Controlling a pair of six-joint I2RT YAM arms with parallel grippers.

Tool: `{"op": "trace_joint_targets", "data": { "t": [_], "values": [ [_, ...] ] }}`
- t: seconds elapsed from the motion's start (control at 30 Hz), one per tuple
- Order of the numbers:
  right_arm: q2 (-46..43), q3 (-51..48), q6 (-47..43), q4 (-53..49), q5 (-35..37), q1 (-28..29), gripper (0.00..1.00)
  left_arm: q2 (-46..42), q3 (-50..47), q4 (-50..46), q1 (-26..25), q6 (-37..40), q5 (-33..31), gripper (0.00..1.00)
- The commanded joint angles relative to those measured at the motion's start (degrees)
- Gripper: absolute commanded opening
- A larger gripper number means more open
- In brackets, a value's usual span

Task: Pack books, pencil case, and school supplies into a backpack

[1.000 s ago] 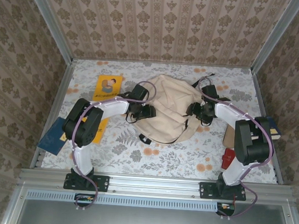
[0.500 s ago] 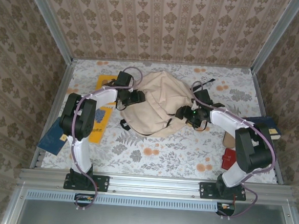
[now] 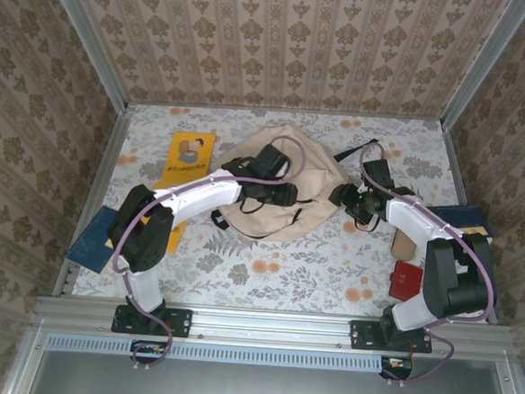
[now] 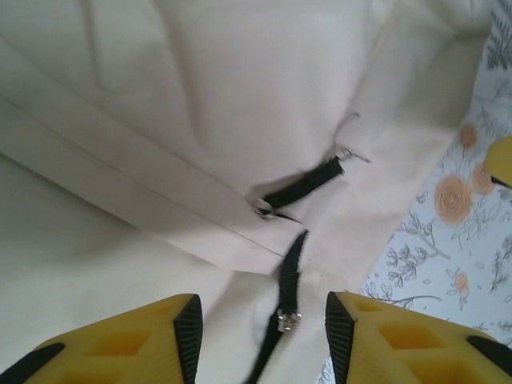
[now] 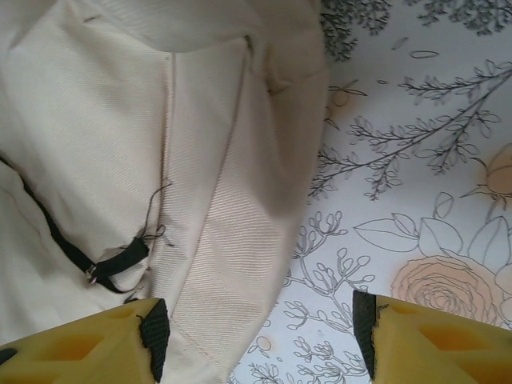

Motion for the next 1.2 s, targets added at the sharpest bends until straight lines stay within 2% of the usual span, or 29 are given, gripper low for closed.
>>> {"op": "trace_joint_targets", "data": {
  "t": [0.0, 0.1, 0.2, 0.47, 0.73, 0.87, 1.17],
  "values": [
    [-0.3, -1.4, 1.7, 1.4, -0.5, -1.0, 0.65, 4.3, 5.4, -5.7, -2.5, 1.8, -7.0, 0.43],
    [-1.1, -2.5, 1.9, 2.0, -1.3, -2.0, 0.65, 7.7, 8.2, -7.4, -4.5, 1.4, -9.6, 0.40],
    [-1.7, -3.4, 1.9, 1.9, -1.4, -2.4, 0.65, 11.1, 11.1, -8.4, -6.2, 2.0, -9.3, 0.40],
    [-2.3, -4.9, 2.1, 2.4, -1.6, -2.8, 0.64, 17.7, 17.0, -12.6, -8.0, 1.9, -11.0, 0.39],
    [-1.7, -5.1, 2.6, 3.0, -2.5, -2.8, 0.62, 20.1, 19.4, -15.9, -8.1, 1.3, -12.5, 0.24],
    [-1.7, -5.1, 2.7, 2.9, -2.5, -2.8, 0.62, 18.6, 19.2, -17.3, -8.6, 0.7, -12.8, 0.25],
    [-1.3, -4.9, 3.0, 3.3, -2.8, -2.7, 0.62, 14.7, 16.8, -16.9, -10.3, 1.1, -12.4, 0.32]
  ]
}}
